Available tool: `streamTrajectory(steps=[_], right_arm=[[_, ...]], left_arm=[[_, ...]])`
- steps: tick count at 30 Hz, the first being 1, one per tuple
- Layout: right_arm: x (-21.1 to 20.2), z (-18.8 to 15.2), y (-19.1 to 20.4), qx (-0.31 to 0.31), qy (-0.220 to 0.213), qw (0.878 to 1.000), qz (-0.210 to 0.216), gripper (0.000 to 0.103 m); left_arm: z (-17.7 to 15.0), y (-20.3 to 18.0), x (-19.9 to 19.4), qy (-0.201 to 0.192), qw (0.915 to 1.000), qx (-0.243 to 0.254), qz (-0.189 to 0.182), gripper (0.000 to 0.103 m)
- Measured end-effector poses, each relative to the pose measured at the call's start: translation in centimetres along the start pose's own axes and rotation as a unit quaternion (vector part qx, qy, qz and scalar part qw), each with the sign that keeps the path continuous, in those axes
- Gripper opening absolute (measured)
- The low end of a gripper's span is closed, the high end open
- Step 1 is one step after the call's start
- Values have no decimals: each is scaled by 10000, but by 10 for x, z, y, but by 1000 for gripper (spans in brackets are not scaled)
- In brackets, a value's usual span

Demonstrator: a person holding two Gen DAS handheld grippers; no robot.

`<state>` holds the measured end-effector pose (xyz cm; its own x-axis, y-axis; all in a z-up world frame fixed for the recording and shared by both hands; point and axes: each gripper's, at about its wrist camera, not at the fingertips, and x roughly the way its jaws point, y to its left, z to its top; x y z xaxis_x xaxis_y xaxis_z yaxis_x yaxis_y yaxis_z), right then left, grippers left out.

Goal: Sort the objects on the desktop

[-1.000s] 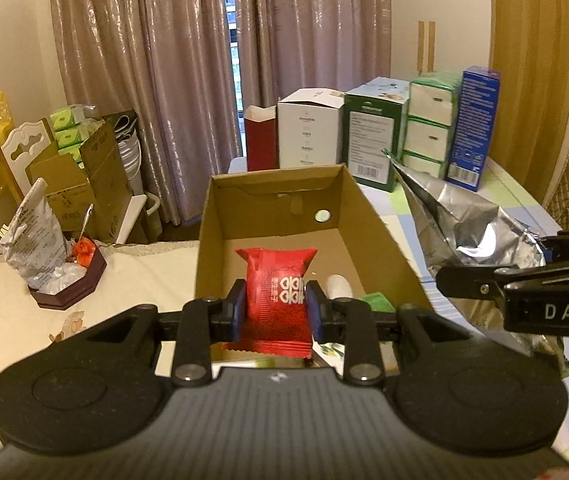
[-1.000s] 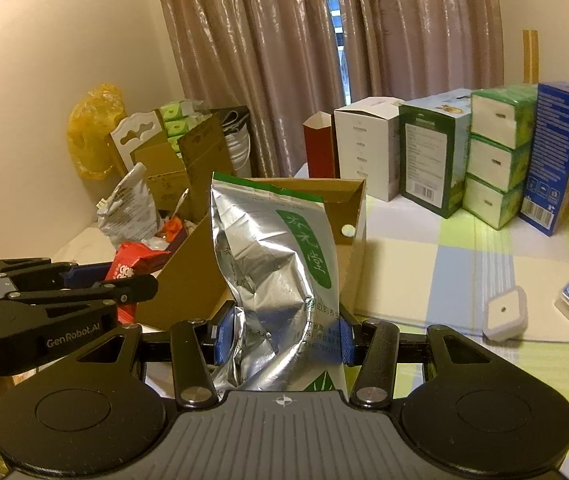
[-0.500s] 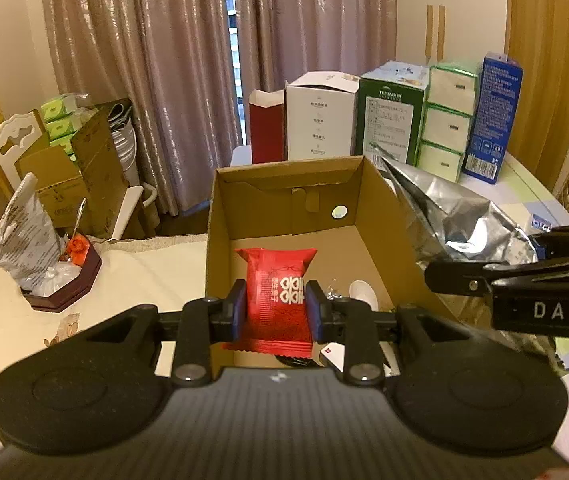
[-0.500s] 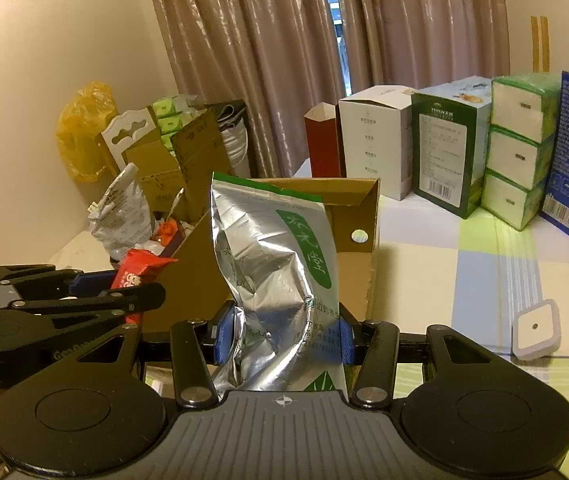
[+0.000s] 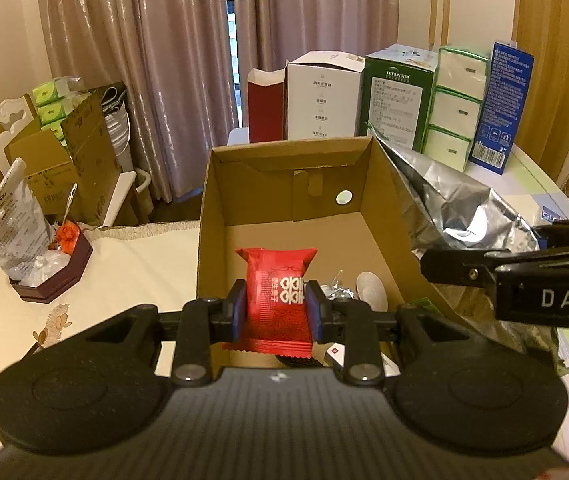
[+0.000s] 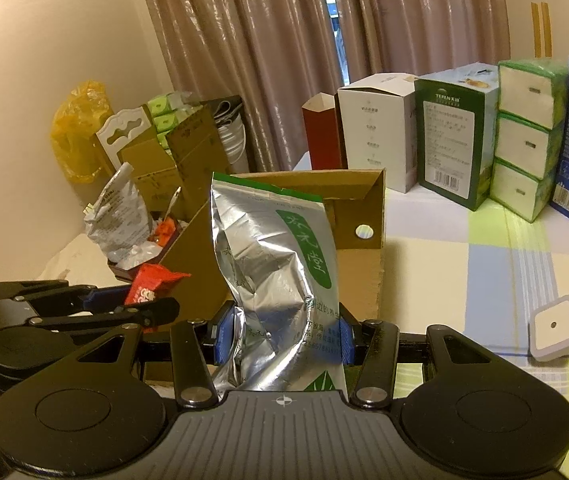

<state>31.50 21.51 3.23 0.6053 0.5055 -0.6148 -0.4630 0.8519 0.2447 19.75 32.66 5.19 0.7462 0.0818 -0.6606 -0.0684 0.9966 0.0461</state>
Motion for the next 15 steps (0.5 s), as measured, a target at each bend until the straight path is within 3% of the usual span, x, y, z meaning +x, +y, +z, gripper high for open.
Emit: streamTrajectory(steps=[15], right_arm=[[13,0,0,69,3,10000,7,47]], left_arm=[[-3,6,14,64,9999,-108,-52,28]])
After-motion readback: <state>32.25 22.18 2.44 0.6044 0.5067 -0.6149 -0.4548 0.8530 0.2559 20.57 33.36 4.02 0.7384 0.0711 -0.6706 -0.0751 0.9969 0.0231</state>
